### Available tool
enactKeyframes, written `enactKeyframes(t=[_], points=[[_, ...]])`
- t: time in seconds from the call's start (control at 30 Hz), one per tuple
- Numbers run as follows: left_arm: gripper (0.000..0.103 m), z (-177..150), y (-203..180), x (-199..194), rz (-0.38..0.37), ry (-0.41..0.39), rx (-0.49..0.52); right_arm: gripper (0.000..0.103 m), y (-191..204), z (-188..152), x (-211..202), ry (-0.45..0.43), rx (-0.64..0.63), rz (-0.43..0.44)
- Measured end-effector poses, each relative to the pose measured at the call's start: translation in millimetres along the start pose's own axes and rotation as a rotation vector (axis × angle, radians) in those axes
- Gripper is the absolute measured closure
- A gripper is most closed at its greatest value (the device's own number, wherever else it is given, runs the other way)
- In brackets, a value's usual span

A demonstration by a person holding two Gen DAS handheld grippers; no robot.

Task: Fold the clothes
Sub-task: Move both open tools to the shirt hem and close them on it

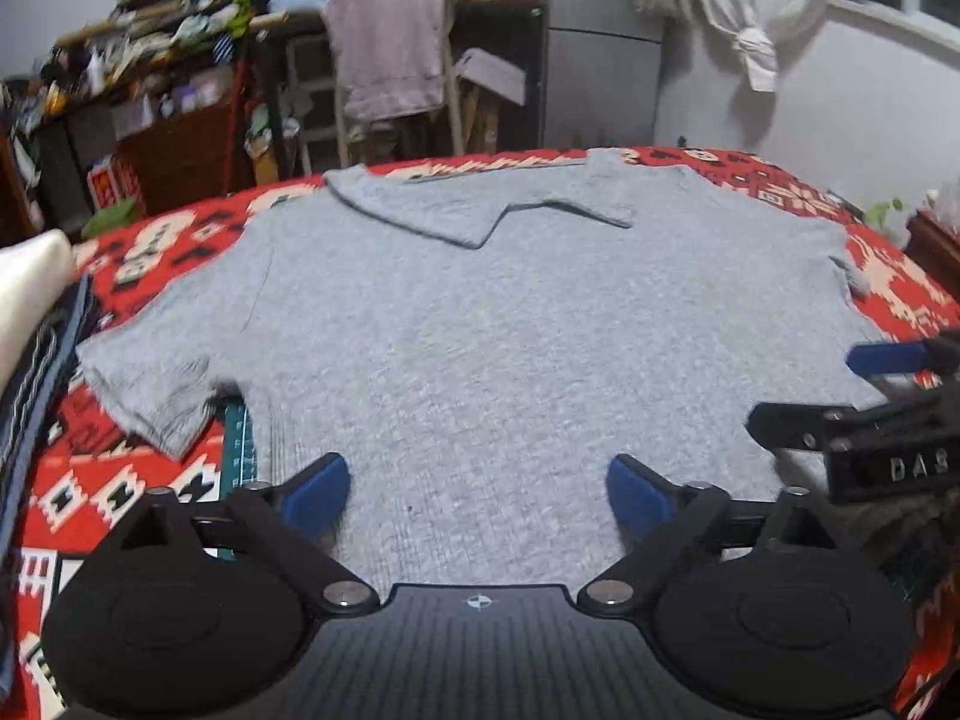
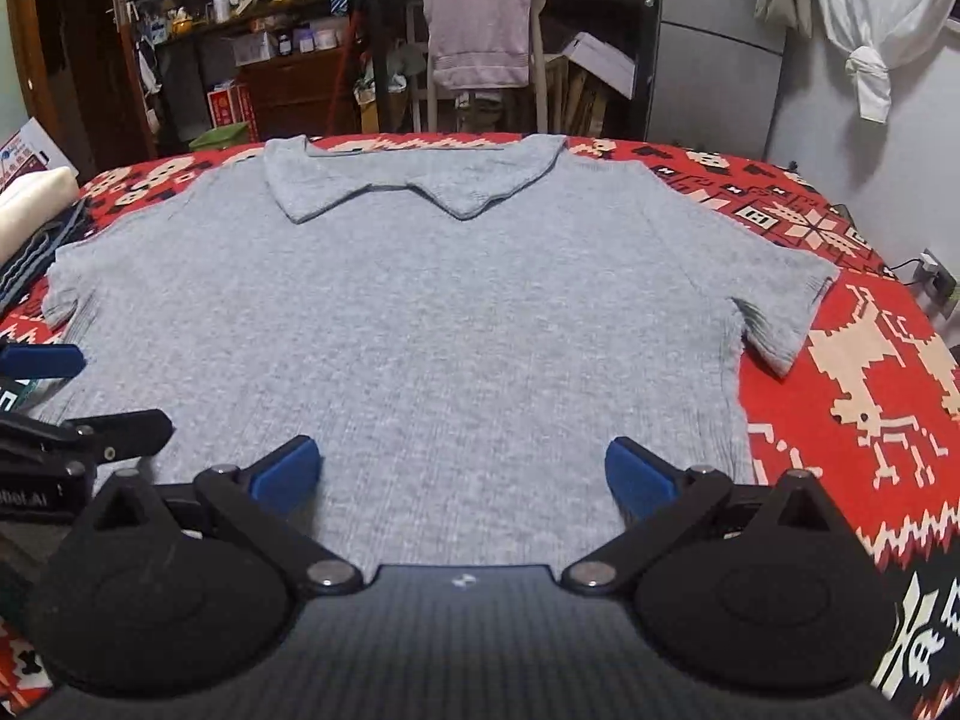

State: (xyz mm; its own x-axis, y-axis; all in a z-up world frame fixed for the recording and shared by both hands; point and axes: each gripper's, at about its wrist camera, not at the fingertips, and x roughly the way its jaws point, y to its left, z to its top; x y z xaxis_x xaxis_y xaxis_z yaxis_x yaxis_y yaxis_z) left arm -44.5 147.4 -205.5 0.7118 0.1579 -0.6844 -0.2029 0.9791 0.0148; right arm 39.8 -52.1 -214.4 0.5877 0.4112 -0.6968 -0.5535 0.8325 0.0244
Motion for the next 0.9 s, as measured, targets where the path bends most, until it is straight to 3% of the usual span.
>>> enactKeyframes(t=[0.23, 0.9], points=[[0.0, 0, 0, 1, -0.011, 0.014, 0.016, 0.0, 0, -13, -8, -0.051, 0.016, -0.008], [0.0, -8, -7, -14, -0.024, 0.088, 0.023, 0.0, -1, -25, -33, 0.029, 0.005, 0.015]])
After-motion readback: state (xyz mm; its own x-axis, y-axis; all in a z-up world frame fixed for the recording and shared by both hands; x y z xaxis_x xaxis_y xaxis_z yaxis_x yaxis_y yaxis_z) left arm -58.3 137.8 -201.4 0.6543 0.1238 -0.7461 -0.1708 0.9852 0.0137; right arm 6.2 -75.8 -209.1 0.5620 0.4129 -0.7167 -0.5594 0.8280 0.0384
